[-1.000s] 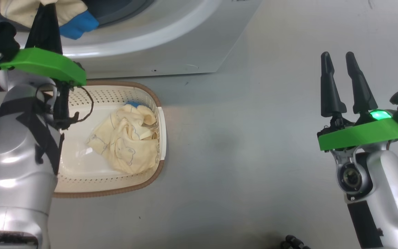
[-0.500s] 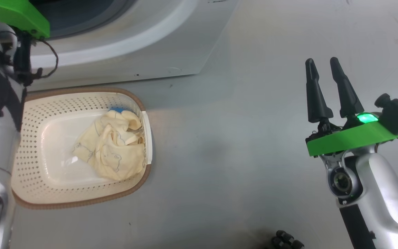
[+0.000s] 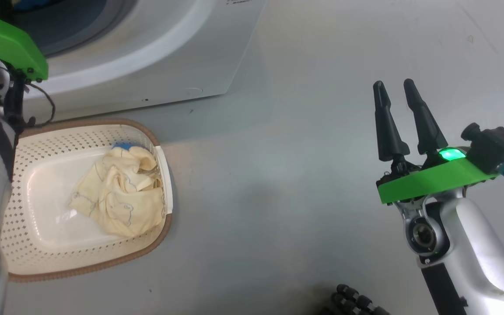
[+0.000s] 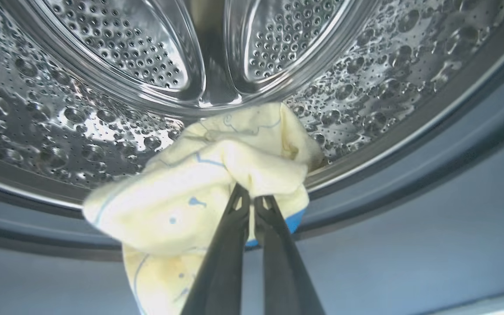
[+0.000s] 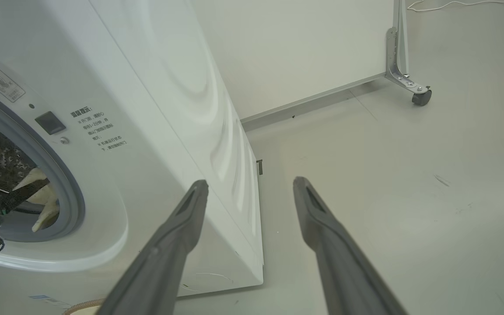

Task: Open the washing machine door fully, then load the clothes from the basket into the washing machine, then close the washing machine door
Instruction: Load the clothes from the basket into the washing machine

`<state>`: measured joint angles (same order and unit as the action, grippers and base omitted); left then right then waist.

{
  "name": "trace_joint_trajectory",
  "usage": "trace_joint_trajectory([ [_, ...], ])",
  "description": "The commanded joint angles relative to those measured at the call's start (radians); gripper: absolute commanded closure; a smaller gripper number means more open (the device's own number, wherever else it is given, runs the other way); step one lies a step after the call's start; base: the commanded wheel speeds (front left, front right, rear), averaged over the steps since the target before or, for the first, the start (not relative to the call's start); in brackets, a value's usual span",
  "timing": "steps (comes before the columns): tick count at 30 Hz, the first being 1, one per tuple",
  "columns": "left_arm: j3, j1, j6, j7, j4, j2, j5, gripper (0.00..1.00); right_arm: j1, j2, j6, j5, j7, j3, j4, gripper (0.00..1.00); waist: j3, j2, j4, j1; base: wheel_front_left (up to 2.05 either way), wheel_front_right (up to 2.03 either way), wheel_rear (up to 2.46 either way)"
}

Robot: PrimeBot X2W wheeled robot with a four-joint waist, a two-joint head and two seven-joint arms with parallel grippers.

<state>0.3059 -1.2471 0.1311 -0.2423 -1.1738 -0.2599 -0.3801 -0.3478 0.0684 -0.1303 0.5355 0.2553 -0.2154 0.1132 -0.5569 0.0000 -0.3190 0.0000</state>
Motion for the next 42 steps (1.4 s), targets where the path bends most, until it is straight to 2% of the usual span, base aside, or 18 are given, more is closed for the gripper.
trace_joint_trajectory([
  [1,0.015,-0.037,0.0,0.018,0.0,-0.044,-0.026,1.0,0.027,-0.003,0.0,0.004,0.006,-0.012,-0.027,0.0,-0.002,0.0,0.0,0.0,0.0,0.0,0.0],
  [3,0.034,-0.046,0.0,0.038,-0.014,-0.046,-0.047,0.97,0.027,-0.004,0.0,0.005,0.006,-0.01,-0.026,0.0,-0.001,0.0,0.002,0.0,0.0,0.0,0.0],
  [6,0.063,-0.054,0.0,0.047,-0.018,-0.05,-0.077,0.46,0.026,-0.006,0.0,0.005,0.006,-0.007,-0.026,0.0,0.004,0.0,0.007,0.0,0.0,0.0,0.0],
  [7,0.071,-0.057,0.0,0.044,-0.017,-0.051,-0.086,0.0,0.025,-0.007,0.0,0.005,0.006,-0.007,-0.026,0.0,0.006,0.0,0.009,0.0,0.0,0.0,0.0],
  [20,0.162,-0.044,0.0,-0.003,0.015,-0.054,-0.198,0.0,0.025,-0.008,0.0,0.003,0.006,0.0,-0.021,0.0,0.035,0.0,0.036,0.0,0.0,0.0,0.0],
  [29,0.188,0.002,0.0,-0.018,0.066,-0.05,-0.266,0.0,0.031,0.002,0.0,0.001,0.006,0.009,-0.019,0.0,0.063,0.0,0.06,0.0,0.0,0.0,0.0],
  [36,0.16,0.075,0.0,-0.019,0.16,-0.051,-0.286,0.0,0.035,0.018,0.0,-0.001,0.006,0.02,-0.017,0.0,0.095,0.0,0.089,0.0,0.0,0.0,0.0],
  [42,0.098,0.18,0.0,-0.019,0.257,-0.035,-0.26,0.0,0.052,0.039,0.0,-0.004,0.006,0.033,-0.012,0.0,0.14,0.0,0.123,0.0,0.0,0.0,0.0],
])
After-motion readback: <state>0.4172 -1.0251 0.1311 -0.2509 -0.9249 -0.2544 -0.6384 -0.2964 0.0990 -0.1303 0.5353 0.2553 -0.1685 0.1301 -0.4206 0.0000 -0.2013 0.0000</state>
